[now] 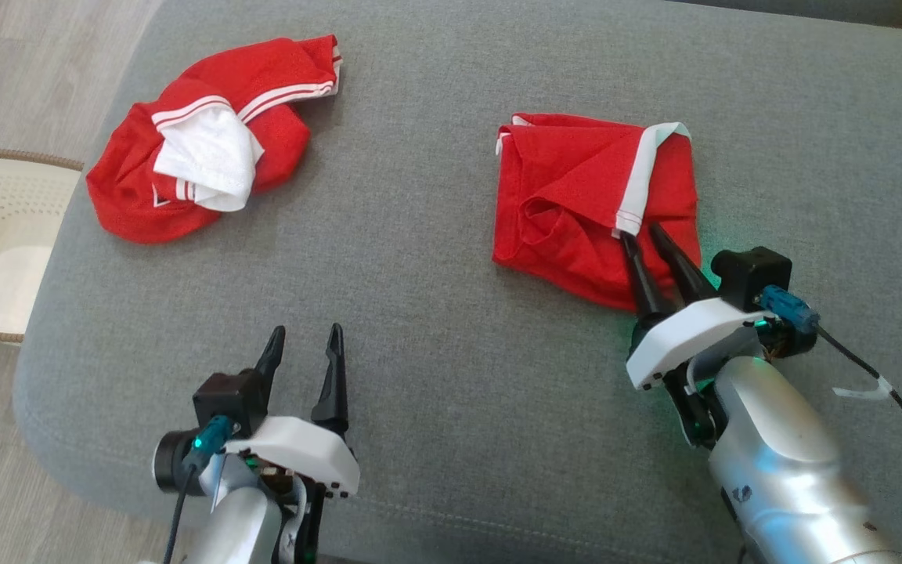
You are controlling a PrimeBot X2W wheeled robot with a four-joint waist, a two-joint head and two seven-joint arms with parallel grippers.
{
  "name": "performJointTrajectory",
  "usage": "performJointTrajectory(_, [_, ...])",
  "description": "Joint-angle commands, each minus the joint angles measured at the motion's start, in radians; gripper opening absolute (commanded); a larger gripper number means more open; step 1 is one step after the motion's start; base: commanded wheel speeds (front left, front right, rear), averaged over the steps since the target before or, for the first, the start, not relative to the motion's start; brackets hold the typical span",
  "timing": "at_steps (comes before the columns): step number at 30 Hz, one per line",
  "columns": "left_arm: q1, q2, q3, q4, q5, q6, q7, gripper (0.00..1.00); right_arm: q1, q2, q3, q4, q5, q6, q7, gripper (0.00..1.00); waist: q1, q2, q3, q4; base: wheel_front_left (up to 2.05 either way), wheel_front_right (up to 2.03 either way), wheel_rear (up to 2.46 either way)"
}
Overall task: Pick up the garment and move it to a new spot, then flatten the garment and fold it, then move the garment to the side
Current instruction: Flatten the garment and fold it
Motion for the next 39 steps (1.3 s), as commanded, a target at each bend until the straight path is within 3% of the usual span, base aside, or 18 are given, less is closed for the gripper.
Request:
performJointTrajectory(1, [-0.030,0.016,0.029,-0.029,-0.009,0.000,-0.005,1.00,-0.042,0.008,0.022,-0.033,-0.011,-0.001,-0.011,0.45,0.0000,0.0000,0.000,0.001,0.00,0.00,0.00])
performJointTrajectory(2, [-0.031,0.016,0.028,-0.028,-0.010,0.000,-0.005,1.00,-0.044,0.008,0.023,-0.032,-0.013,-0.001,-0.011,0.41,0.0000,0.0000,0.000,0.002,0.00,0.00,0.00])
performJointTrajectory(5, [-0.031,0.016,0.025,-0.024,-0.016,0.001,-0.005,1.00,-0.062,0.008,0.028,-0.018,-0.016,-0.001,-0.011,0.00,0.0000,0.0000,-0.006,0.010,0.00,0.00,0.00])
performJointTrajectory(14, [-0.022,0.016,0.008,-0.025,-0.027,-0.001,-0.005,1.00,-0.130,0.008,0.047,-0.018,-0.024,-0.001,-0.011,0.00,0.0000,0.0000,-0.015,0.036,0.00,0.00,0.00])
performJointTrajectory(23, [-0.037,0.016,-0.056,-0.033,-0.058,0.001,-0.005,1.00,-0.302,-0.003,-0.010,0.131,-0.119,-0.001,-0.011,0.00,0.0000,0.0000,0.002,0.161,0.00,0.00,0.00])
performJointTrajectory(25, [-0.036,0.016,-0.068,-0.031,-0.064,0.003,-0.005,1.00,-0.328,-0.009,-0.027,0.177,-0.138,-0.001,-0.011,0.86,0.0000,0.0000,0.008,0.190,0.00,0.00,0.00])
performJointTrajectory(26, [-0.035,0.016,-0.072,-0.032,-0.068,0.005,-0.005,1.00,-0.340,-0.013,-0.040,0.202,-0.143,-0.001,-0.010,1.00,0.0000,0.0000,0.012,0.202,0.00,0.00,0.00])
performJointTrajectory(32, [-0.029,0.016,-0.080,-0.041,-0.087,0.018,-0.005,1.00,-0.391,-0.023,-0.097,0.260,-0.177,-0.001,-0.011,1.00,0.0000,0.0000,0.031,0.230,0.00,0.00,0.00])
performJointTrajectory(39, [-0.030,0.016,-0.074,-0.050,-0.090,0.027,-0.005,1.00,-0.345,-0.046,-0.123,0.196,-0.172,-0.001,-0.011,1.00,0.0000,0.0000,0.031,0.186,0.00,0.00,0.00])
